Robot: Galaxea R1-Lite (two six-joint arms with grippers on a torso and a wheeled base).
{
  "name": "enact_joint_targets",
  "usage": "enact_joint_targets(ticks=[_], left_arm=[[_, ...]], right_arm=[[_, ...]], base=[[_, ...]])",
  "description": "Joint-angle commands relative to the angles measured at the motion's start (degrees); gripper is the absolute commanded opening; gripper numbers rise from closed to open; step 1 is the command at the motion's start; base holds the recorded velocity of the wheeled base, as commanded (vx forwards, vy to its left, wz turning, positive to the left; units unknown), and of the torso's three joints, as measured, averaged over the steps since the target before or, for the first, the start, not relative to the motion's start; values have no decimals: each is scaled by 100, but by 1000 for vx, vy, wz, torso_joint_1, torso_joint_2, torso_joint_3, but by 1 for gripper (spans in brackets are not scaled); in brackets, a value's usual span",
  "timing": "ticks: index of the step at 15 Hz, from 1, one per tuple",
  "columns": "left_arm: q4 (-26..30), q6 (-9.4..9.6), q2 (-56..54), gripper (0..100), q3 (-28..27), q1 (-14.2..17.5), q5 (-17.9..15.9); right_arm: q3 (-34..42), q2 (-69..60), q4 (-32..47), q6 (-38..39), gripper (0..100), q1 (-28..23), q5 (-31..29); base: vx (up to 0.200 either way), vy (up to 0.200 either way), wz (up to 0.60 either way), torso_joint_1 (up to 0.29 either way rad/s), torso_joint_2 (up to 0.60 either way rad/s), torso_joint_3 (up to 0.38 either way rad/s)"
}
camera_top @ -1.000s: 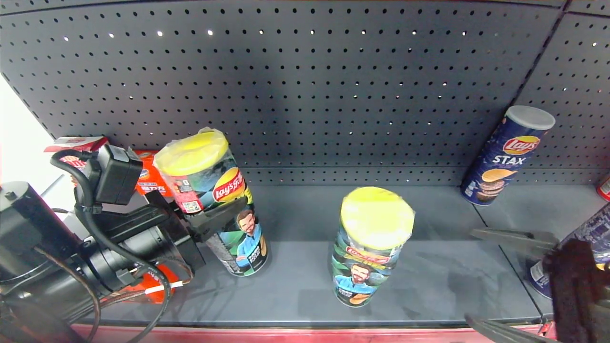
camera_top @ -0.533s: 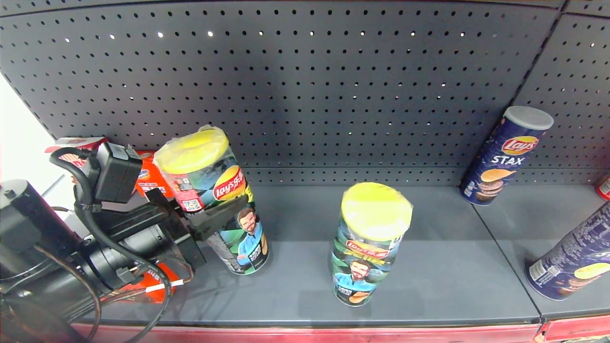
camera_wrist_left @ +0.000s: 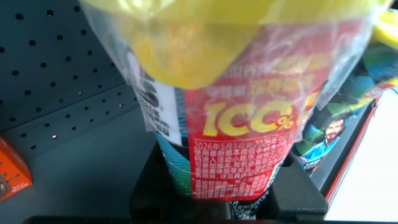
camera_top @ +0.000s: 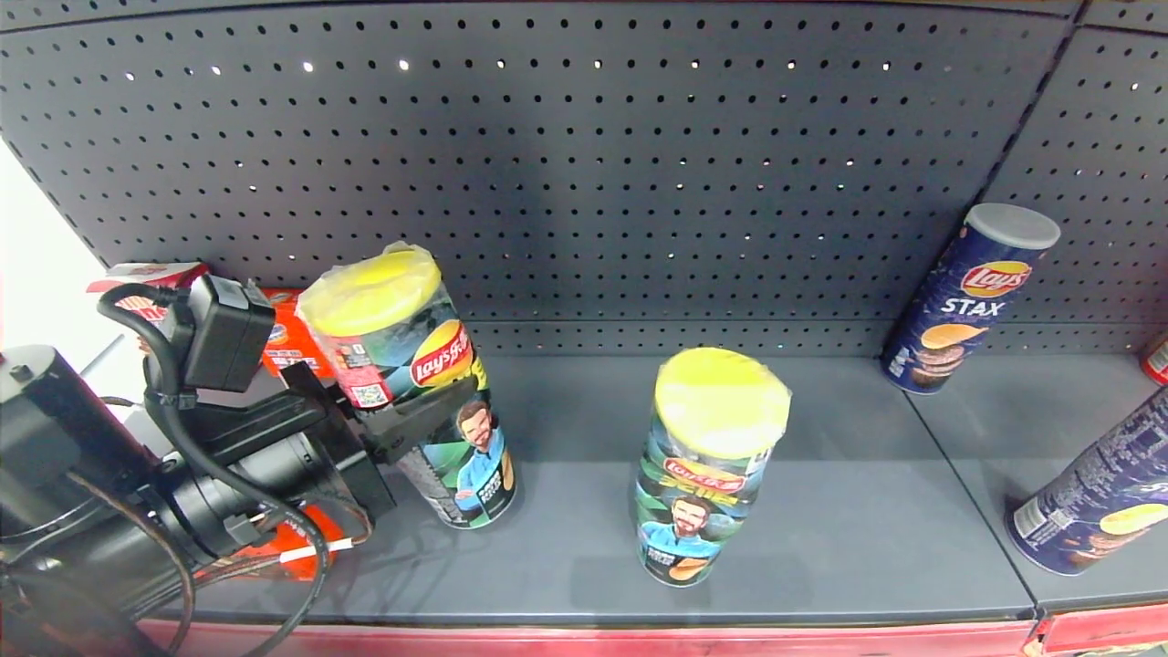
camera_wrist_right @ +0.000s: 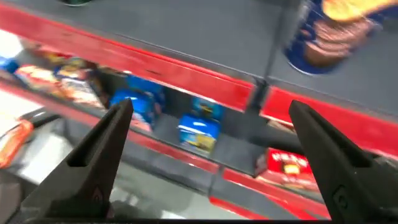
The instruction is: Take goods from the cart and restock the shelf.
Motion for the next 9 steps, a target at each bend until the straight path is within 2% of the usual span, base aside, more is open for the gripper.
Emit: enact_joint_targets(ticks=[1, 3, 4, 9], left_arm=[[5, 3, 38, 0, -46, 0, 1], [32, 3, 73, 0, -178, 0, 10], [32, 3, 82, 0, -204, 0, 10], [5, 12, 73, 0, -222, -8, 1]], right_arm=[[38, -324, -10, 88, 100, -907, -117], [100, -377, -141, 264, 100, -969, -1040], [170, -377, -308, 264, 100, -969, -1295], [240, -377, -511, 281, 100, -951, -1268]], base=[[0, 0, 0, 0, 0, 0], [0, 0, 0, 0, 0, 0], [0, 0, 0, 0, 0, 0], [0, 0, 0, 0, 0, 0]])
